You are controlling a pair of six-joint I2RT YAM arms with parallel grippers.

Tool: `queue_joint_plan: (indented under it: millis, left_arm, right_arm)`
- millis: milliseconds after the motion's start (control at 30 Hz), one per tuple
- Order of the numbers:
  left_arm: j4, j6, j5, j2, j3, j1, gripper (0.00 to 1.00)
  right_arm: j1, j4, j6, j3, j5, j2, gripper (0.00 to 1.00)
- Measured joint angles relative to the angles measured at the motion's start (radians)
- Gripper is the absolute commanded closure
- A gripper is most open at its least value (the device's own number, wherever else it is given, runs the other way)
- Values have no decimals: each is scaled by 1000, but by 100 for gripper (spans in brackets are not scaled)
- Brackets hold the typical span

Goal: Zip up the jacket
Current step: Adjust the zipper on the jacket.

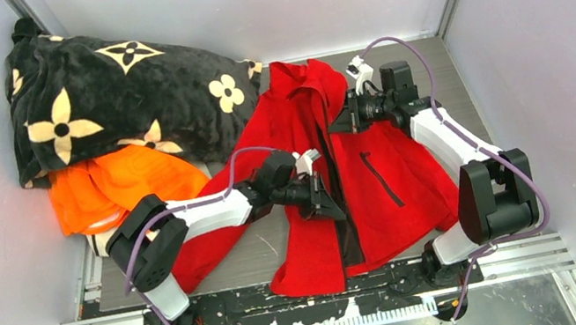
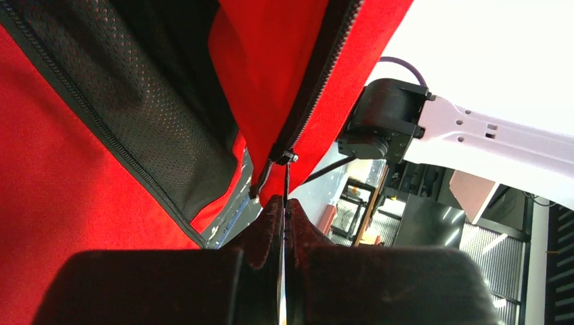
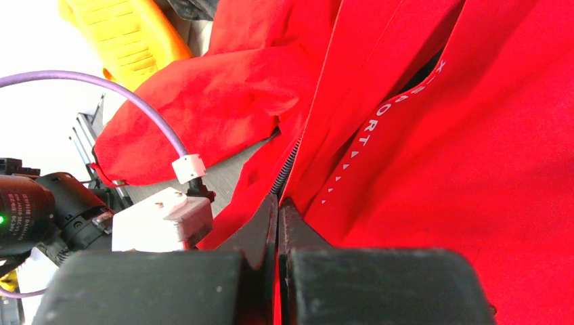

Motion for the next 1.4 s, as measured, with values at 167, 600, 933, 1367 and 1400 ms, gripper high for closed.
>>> queue_joint_plan:
  millis: [167, 600, 933, 1367, 1400]
  left_arm:
    - [-8, 0, -19, -4, -9, -19, 100]
    - [-35, 14, -36, -27, -20, -50, 100]
    - [-53, 22, -36, -27, -24, -63, 100]
    - [-65, 23, -37, -28, -24, -74, 100]
    - [-68, 23, -36, -28, -24, -74, 100]
  right_arm:
    - [0, -8, -2, 0, -8, 0, 99]
    - [-8, -13, -6, 0, -15, 0, 99]
    - [-13, -13, -14, 0, -18, 0, 99]
    - [-13, -16, -21, 0, -19, 1, 99]
    - [-13, -16, -21, 0, -19, 1, 99]
